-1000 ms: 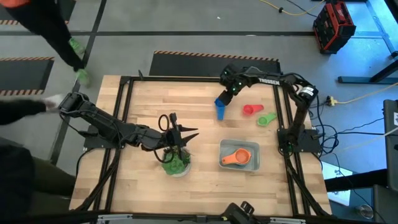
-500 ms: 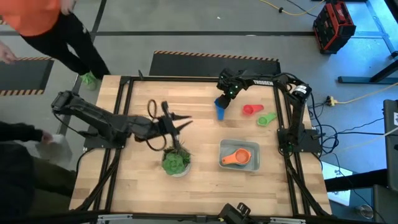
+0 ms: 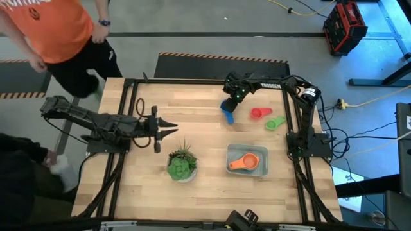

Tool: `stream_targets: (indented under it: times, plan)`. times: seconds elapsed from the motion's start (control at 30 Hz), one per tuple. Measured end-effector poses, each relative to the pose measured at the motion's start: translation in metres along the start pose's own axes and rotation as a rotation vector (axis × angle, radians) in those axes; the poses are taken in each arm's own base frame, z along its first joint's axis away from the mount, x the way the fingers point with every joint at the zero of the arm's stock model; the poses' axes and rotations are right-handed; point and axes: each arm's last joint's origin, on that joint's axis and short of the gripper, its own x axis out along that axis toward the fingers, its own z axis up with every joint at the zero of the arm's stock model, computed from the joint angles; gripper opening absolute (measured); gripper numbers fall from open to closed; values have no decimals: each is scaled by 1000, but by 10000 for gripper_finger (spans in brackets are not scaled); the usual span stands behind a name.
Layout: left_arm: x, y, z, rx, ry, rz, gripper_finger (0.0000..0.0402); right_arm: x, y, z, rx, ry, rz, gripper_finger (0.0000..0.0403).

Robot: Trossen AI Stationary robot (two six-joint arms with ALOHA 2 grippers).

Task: Nest measuring cups in basket
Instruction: Stack the blue measuring cup on top of the orange measuring cup in the grey bin

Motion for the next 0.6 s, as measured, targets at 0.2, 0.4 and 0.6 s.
stream_targets:
  times: [0.2,0.4,0.6]
  plan:
    - [-9,4,-43,-61,-69,-1,71,0,0,0,25,0,0,36]
    - [-13,6,-63,-69,-87,0,71,0,0,0,89,0,-1,12]
    - [-13,6,-71,-77,-97,0,71,-6,1,-2,170,8,11,11]
